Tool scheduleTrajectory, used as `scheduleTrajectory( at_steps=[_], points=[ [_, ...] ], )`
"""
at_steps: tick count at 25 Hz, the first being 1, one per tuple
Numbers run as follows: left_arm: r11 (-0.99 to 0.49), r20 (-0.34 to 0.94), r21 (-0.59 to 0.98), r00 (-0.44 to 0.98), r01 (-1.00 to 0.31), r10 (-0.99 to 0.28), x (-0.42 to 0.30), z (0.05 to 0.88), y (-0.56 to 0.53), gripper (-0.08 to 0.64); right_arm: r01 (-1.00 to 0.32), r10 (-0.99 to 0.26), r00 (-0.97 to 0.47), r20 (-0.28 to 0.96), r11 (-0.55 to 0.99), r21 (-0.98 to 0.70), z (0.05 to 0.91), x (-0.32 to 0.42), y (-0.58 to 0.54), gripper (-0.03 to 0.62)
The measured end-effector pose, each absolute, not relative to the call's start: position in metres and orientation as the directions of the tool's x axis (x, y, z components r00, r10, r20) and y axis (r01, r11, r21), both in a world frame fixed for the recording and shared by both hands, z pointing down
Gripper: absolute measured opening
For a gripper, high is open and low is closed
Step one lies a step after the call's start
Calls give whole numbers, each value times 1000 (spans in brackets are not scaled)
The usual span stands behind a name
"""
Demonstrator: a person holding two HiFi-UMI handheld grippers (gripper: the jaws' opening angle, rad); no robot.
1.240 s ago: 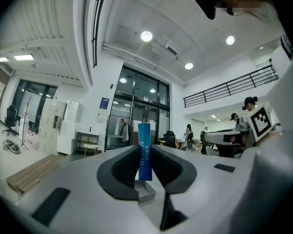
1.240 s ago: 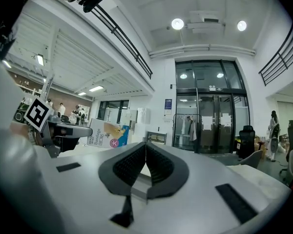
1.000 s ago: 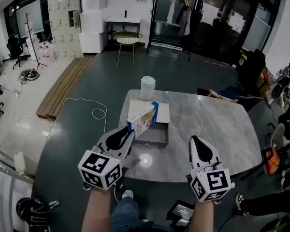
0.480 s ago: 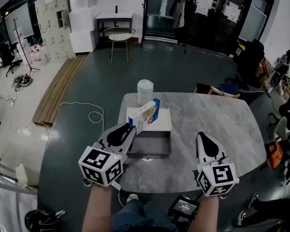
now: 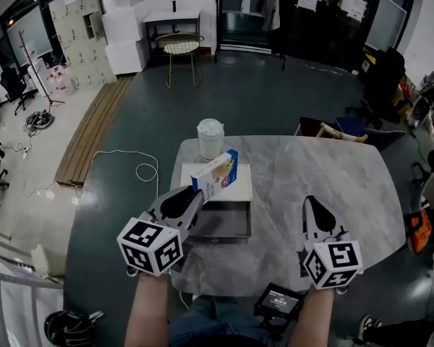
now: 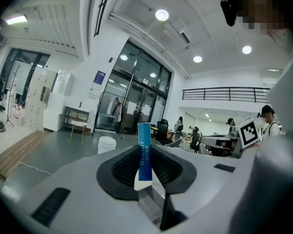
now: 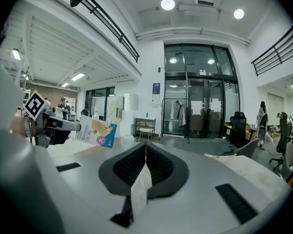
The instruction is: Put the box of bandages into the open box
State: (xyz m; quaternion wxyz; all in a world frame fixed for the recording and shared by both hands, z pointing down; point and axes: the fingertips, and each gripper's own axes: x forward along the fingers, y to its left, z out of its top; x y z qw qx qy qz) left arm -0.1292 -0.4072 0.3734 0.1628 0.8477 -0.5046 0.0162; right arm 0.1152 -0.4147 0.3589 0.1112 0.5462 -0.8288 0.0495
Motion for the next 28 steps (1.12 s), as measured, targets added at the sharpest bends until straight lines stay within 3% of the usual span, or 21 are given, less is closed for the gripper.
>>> scheduleTrajectory(
  at_steps=[28],
  points=[
    [-353,551,415,541,-838,-636,-108,531,-371,78,-906,-769,-404,496,412,-98,502,108,-395,26]
  ],
)
